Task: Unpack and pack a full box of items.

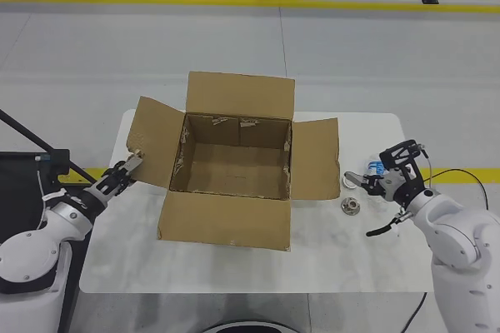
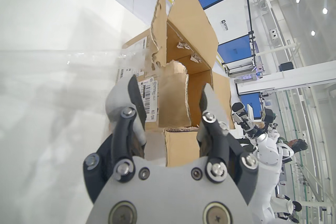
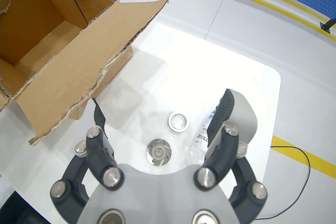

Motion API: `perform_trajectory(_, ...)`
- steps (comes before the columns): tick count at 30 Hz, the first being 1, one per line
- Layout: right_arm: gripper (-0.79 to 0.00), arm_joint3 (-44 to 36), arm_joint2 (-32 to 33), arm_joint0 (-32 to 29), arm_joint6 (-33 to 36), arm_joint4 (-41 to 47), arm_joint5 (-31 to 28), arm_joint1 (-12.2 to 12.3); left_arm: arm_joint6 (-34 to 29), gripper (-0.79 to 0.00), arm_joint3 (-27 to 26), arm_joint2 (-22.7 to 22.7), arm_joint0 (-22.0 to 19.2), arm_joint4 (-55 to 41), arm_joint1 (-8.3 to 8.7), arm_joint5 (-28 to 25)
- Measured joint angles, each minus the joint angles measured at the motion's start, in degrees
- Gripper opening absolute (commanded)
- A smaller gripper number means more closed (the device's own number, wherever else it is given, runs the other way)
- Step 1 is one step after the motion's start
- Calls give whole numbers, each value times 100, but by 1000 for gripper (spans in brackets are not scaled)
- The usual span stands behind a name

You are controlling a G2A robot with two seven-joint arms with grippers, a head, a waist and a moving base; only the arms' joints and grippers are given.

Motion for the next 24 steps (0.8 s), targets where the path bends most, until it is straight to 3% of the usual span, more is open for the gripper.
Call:
perform_trajectory(4,0,43,-32,35,-26,11,-35,20,27,-462,-38,-16,66,-12,8,9)
perform_trajectory(9,0,71,-82,79,-35,29,-62,45,78,-536,-86,-51,181,-62,14,-25)
perform_trajectory(14,0,76,-132,94,-61,36,-69,68,163,-711,-129,-61,286,-146,14,-63)
perform_trajectory(24,0,91,-221,182,-62,47,-77,113,330,-714,-232,-69,532,-224,10,-165)
